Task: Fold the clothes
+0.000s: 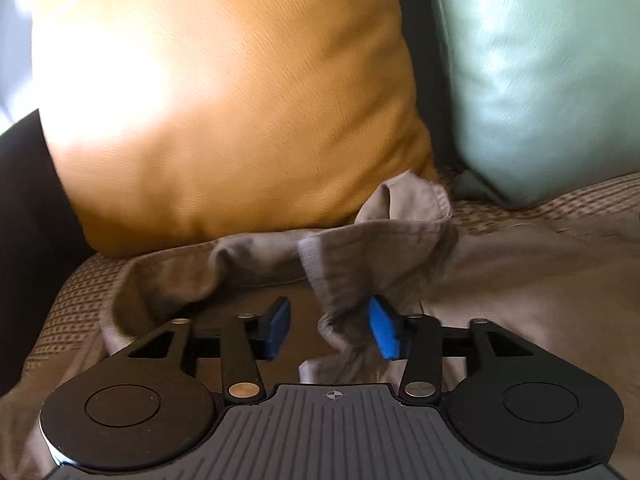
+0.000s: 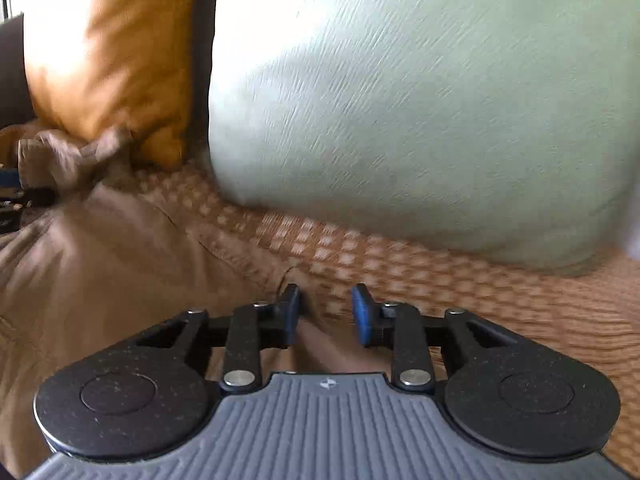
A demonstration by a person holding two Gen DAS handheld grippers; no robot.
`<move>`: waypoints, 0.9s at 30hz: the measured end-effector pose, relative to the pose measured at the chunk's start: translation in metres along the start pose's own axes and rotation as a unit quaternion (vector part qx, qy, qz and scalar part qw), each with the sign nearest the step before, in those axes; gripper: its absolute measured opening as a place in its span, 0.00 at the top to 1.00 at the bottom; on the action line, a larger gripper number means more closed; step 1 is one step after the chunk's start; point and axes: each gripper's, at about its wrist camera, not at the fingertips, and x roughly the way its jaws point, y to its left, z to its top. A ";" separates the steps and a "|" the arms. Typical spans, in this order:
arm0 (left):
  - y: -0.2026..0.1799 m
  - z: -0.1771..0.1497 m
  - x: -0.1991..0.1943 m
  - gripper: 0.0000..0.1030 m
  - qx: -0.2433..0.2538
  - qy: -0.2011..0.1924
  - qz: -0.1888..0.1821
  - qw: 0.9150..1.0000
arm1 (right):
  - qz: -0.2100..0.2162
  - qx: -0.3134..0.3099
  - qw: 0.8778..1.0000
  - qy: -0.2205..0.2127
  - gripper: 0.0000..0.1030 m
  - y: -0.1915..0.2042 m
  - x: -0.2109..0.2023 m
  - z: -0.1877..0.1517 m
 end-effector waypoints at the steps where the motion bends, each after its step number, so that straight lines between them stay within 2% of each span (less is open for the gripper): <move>1: 0.006 0.000 -0.016 0.28 0.004 -0.003 -0.002 1.000 | 0.009 0.007 1.000 -0.012 0.67 -0.004 -0.020 -0.002; 4: 0.022 -0.010 -0.073 0.25 0.011 -0.013 -0.008 1.000 | 0.047 0.029 0.997 -0.048 0.55 -0.008 -0.096 -0.019; 6: 0.037 -0.025 -0.114 0.25 -0.004 -0.016 -0.030 0.999 | 0.072 0.039 0.995 -0.065 0.47 -0.005 -0.147 -0.037; 7: 0.041 -0.036 -0.134 0.25 -0.013 -0.011 -0.046 0.999 | 0.084 0.043 0.993 -0.069 0.46 -0.001 -0.172 -0.049; 11: 0.042 -0.107 -0.206 0.25 -0.022 0.005 -0.105 0.994 | 0.126 0.052 0.989 -0.063 0.46 0.022 -0.260 -0.113; 14: 0.030 -0.169 -0.251 0.26 -0.031 0.020 -0.133 0.990 | 0.147 0.053 0.987 -0.039 0.46 0.041 -0.306 -0.168; 16: 0.021 -0.202 -0.273 0.26 -0.035 0.026 -0.145 0.988 | 0.148 0.061 0.987 -0.010 0.46 0.053 -0.322 -0.204; 19: 0.009 -0.242 -0.292 0.26 -0.042 0.048 -0.159 0.985 | 0.141 0.092 0.985 0.029 0.46 0.062 -0.335 -0.252; 22: 0.001 -0.260 -0.289 0.26 -0.055 0.067 -0.164 0.983 | 0.127 0.117 0.984 0.050 0.46 0.069 -0.344 -0.286; 27: -0.012 -0.272 -0.278 0.25 -0.073 0.093 -0.178 0.977 | 0.117 0.115 0.986 0.042 0.46 0.091 -0.377 -0.315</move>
